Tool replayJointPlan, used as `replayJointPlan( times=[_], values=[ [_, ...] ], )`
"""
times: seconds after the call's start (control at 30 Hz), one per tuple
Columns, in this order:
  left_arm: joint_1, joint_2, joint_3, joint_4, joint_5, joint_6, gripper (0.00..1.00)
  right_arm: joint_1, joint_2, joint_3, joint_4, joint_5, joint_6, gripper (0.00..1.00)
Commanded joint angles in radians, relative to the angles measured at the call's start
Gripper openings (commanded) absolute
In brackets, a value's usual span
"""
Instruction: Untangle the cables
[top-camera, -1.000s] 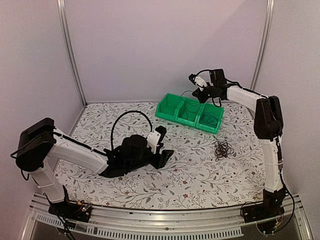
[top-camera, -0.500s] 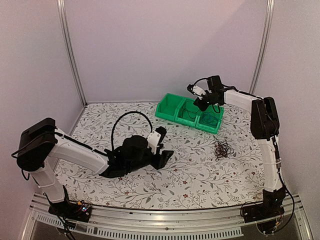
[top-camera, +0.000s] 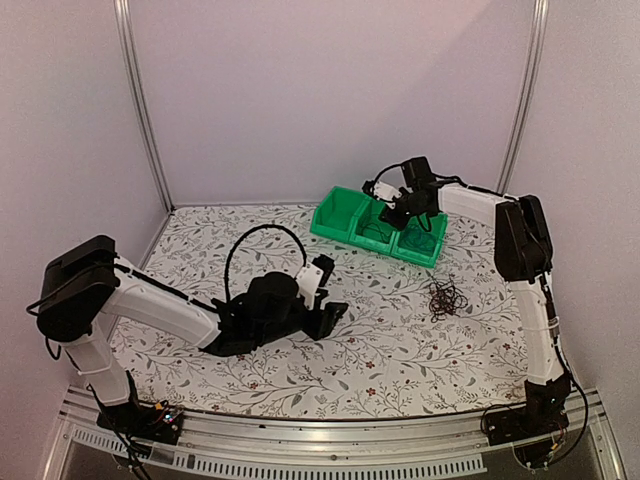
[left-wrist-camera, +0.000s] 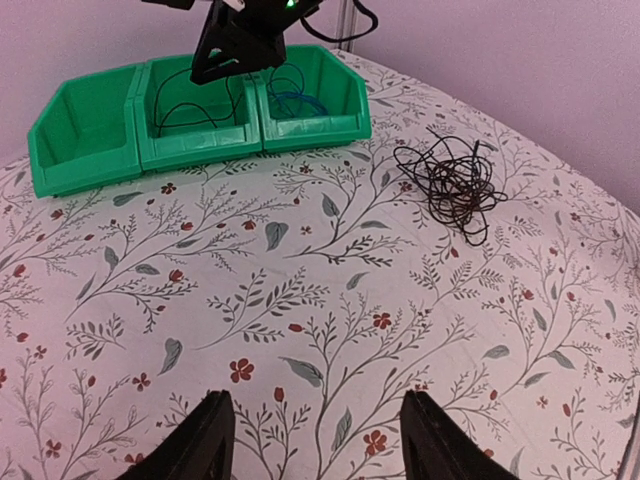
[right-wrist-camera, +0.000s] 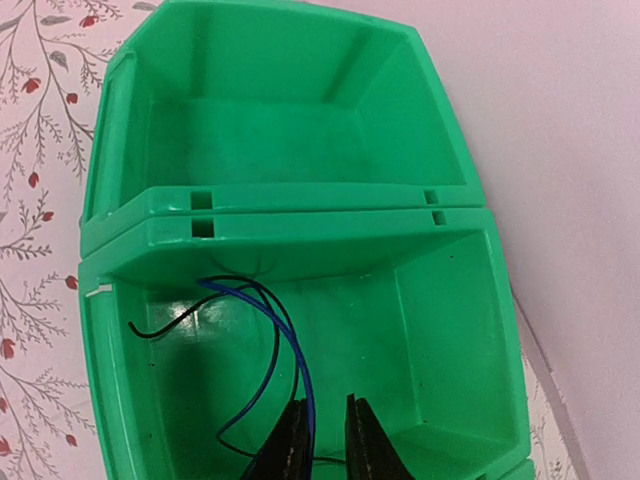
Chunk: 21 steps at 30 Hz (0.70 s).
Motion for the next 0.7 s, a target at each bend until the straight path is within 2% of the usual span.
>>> replayJointPlan(
  times=[0.0,0.23,0.3,0.43,0.67],
  values=[
    [0.005,0.017,0.023,0.001,0.004,-0.009,0.57,0.026,0.013,0.016,-0.021,0.054,-0.047,0.29],
    [0.005,0.006,0.012,0.002,-0.002,-0.011,0.56,0.028,-0.058,0.012,-0.131,0.071,-0.060,0.44],
    [0.005,0.006,0.009,0.005,-0.001,-0.013,0.56,0.028,-0.123,-0.019,-0.161,0.065,-0.047,0.48],
    [0.005,0.013,0.014,0.008,0.010,-0.012,0.56,0.027,-0.275,-0.126,-0.204,0.057,-0.046,0.63],
    [0.005,0.030,0.044,-0.008,0.031,-0.006,0.56,0.013,-0.520,-0.393,-0.258,0.108,-0.030,0.67]
  ],
)
